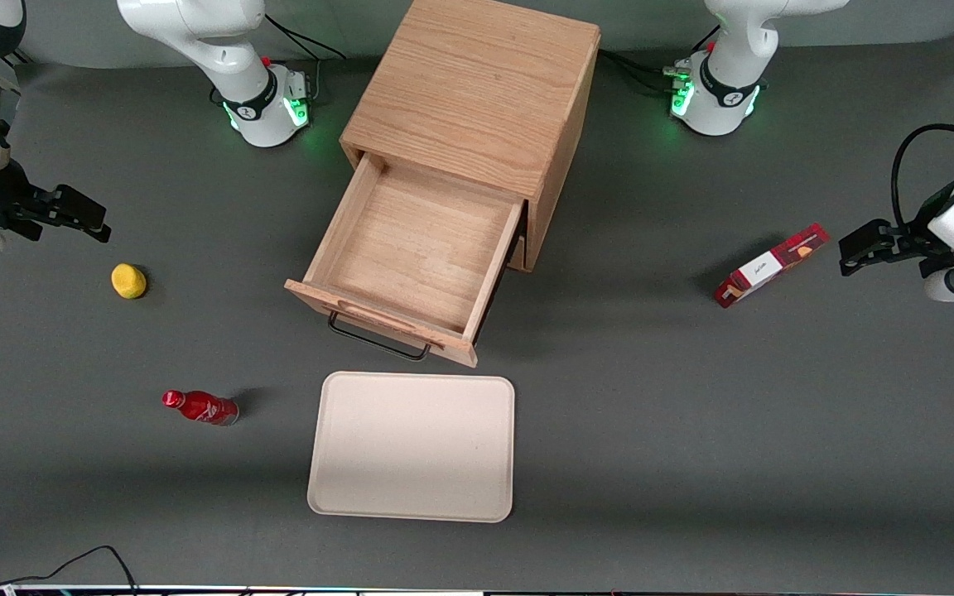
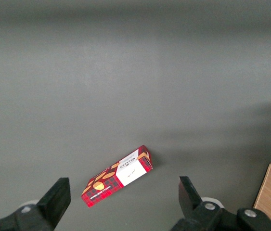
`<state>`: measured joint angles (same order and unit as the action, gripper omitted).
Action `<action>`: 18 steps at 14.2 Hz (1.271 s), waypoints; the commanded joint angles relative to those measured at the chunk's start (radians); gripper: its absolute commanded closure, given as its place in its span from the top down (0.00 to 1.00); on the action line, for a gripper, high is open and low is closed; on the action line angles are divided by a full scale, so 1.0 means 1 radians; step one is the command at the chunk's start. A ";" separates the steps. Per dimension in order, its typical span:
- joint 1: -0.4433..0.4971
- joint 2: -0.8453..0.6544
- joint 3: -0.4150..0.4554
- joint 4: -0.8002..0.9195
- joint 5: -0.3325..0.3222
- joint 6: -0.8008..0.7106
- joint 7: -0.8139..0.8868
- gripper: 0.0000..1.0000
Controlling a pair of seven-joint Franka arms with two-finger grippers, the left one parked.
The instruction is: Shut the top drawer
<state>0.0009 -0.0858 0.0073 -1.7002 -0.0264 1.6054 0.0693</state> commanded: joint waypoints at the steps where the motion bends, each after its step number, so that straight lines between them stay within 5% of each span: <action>1: -0.019 0.018 0.010 0.039 -0.013 -0.024 -0.026 1.00; 18: -0.013 0.086 0.023 0.174 0.042 -0.068 -0.049 1.00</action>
<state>-0.0139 -0.0581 0.0180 -1.6061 -0.0042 1.5638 0.0437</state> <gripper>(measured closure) 0.000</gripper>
